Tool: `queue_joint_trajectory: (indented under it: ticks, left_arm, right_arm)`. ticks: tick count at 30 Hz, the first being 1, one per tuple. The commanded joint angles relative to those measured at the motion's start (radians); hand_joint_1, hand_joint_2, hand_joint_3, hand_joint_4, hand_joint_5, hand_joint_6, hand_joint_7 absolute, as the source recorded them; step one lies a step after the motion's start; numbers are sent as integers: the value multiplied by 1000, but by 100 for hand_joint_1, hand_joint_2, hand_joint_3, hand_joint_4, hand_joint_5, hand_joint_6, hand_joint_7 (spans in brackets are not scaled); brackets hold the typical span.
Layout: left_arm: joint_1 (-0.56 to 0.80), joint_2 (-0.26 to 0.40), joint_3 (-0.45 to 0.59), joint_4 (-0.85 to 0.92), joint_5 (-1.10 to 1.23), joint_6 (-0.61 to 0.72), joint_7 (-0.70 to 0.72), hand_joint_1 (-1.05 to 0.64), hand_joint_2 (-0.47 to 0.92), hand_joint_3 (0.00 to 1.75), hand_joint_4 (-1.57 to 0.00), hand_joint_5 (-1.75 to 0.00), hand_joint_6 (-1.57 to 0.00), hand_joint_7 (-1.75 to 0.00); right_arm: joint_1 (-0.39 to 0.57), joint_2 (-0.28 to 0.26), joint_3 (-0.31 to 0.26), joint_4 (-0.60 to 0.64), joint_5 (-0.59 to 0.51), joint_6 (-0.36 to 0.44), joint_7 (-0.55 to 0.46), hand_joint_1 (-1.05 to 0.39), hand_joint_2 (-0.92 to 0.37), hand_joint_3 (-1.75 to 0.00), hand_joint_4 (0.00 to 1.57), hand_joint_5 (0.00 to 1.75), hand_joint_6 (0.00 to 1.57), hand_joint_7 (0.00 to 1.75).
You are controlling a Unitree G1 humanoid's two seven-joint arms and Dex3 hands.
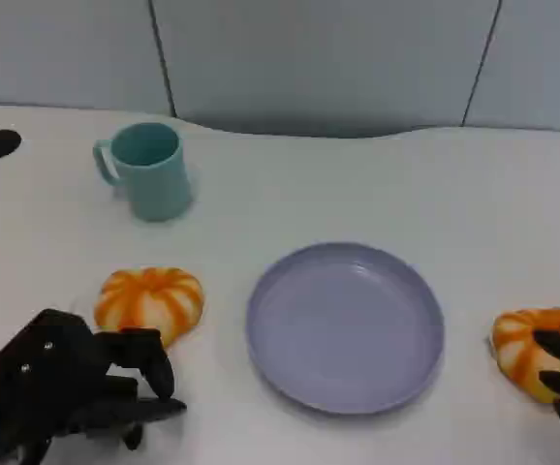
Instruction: Grasp the bread from the table and place it into the plate.
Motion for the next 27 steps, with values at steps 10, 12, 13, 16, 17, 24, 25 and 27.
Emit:
queue_joint_trajectory:
  ticks: [10,12,13,16,17,24,25,27]
  left_arm:
    - [-12,13,5,-9,-5,10,2,-43,89,1,-74,-175,-59,-175]
    - [-12,13,4,-16,-3,24,6,-42,89,1,-76,-175,-60,-175]
    - [-11,13,5,-14,-1,18,9,-42,89,1,-76,-175,-60,-175]
    - [-4,10,10,-7,-2,-19,16,-44,89,1,-76,-175,-59,-175]
    - [-4,10,11,-6,-4,-24,16,-45,89,1,-76,-175,-59,-175]
    - [34,-23,49,14,-17,-220,81,-41,90,2,-77,-175,-58,-175]
    - [37,-29,54,21,-7,-278,105,-39,90,2,-77,-175,-59,-175]
    - [34,-24,52,52,47,-425,168,-32,91,3,-79,-175,-59,-175]
  right_arm:
    - [0,-7,-8,-9,3,-2,-4,-40,-92,-35,94,0,78,0]
    - [0,-6,-8,-9,9,-2,-1,-40,-92,-35,95,0,79,0]
    - [2,-4,-8,-13,8,1,-2,-40,-92,-35,95,0,79,0]
    - [6,-3,-7,-20,4,7,-5,-40,-92,-35,95,0,79,0]
    - [6,-3,-7,-21,4,8,-5,-40,-92,-35,95,0,79,0]
    - [8,1,-6,-17,2,-3,-9,-40,-92,-35,95,0,79,0]
    - [8,4,-3,-20,-1,0,-11,-40,-92,-35,95,0,79,0]
    - [8,12,2,-29,-7,10,-15,-40,-92,-35,94,0,79,0]
